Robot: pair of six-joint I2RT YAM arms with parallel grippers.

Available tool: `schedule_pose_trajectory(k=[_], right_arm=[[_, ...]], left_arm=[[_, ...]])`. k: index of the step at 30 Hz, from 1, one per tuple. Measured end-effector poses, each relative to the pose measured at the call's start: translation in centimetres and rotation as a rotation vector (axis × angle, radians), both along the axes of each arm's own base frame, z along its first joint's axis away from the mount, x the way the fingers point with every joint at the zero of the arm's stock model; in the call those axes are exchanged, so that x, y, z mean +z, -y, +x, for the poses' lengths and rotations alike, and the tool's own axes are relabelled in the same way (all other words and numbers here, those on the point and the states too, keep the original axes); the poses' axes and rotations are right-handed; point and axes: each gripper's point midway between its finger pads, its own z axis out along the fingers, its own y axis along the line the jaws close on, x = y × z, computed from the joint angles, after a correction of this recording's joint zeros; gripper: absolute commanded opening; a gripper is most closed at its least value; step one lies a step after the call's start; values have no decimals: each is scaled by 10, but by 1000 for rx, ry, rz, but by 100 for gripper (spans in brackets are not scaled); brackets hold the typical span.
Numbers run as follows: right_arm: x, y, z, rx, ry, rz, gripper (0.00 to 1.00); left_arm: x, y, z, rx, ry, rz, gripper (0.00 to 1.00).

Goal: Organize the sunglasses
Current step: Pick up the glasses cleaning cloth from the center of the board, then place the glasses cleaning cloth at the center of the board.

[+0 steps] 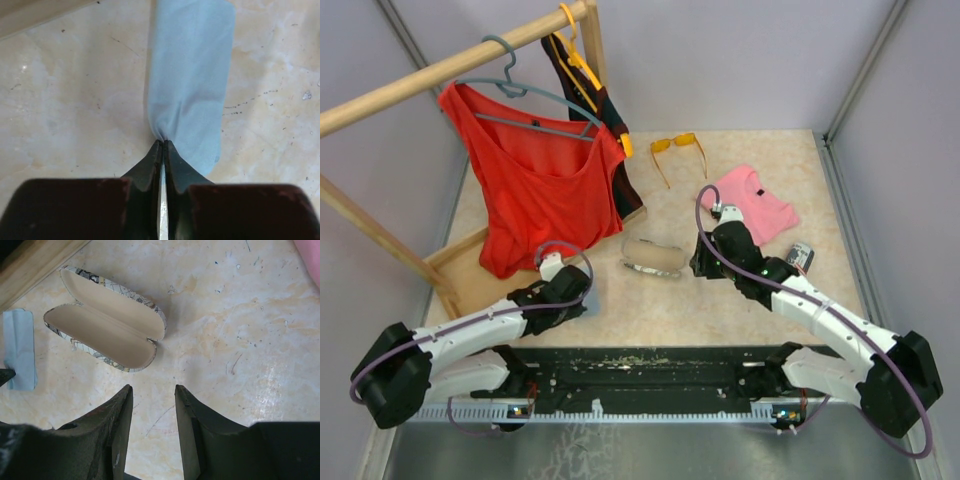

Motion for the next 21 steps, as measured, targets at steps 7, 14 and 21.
schedule_pose_trajectory(k=[7, 14, 21], right_arm=[[8, 1, -1, -1, 22, 16, 40], [15, 3, -2, -4, 41, 28, 40], [10, 8, -6, -15, 37, 14, 40]], left_arm=[[6, 21, -9, -138, -26, -5, 0], [27, 97, -27, -436, 3, -6, 0], [37, 166, -57, -766, 27, -27, 0]])
